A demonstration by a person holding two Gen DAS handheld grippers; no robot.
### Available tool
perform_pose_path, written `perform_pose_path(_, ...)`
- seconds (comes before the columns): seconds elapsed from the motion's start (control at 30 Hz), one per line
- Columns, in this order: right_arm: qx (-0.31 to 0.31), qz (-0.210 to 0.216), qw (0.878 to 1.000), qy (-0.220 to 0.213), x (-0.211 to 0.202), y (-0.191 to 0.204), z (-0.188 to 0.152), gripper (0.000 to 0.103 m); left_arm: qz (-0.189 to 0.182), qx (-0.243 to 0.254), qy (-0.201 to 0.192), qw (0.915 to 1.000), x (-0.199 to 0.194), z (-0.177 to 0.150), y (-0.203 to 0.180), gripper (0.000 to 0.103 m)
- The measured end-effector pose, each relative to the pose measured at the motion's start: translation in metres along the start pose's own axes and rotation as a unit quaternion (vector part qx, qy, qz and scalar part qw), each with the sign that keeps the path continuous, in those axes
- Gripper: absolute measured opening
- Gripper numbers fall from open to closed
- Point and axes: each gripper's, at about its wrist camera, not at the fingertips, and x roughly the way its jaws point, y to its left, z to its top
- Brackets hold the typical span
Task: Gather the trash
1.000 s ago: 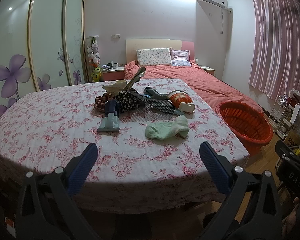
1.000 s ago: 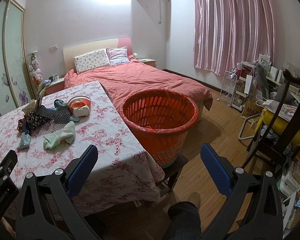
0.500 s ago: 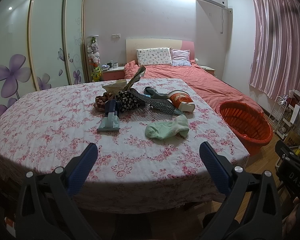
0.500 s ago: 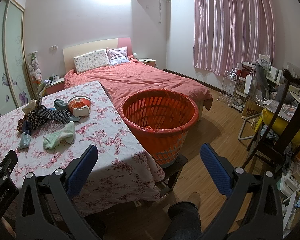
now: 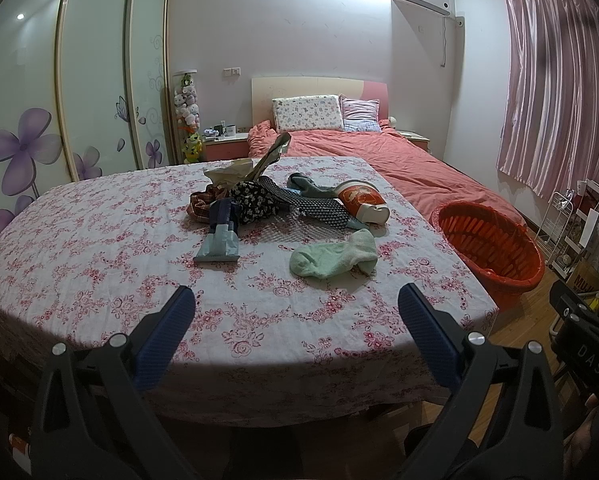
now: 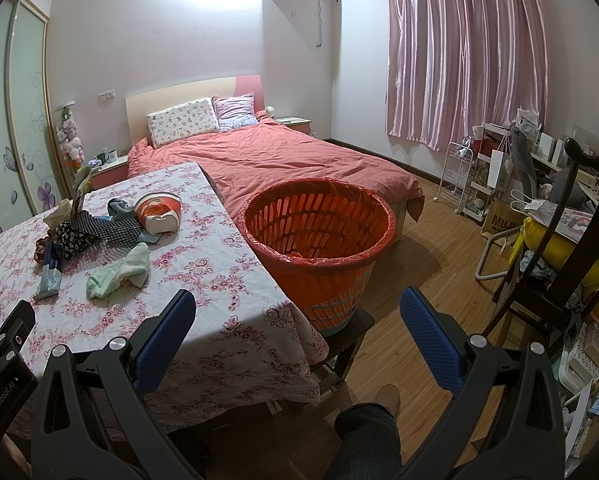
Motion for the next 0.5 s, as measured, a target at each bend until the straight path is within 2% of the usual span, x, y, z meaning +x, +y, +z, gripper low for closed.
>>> perform_pose_path(0.5,-0.001,-0.001,1.0,0.0,0.0027,-0.0004,0.0009,0.101,0.0,0.001,0.005,1.0,0.0036,0.0014,0.0029,0.099)
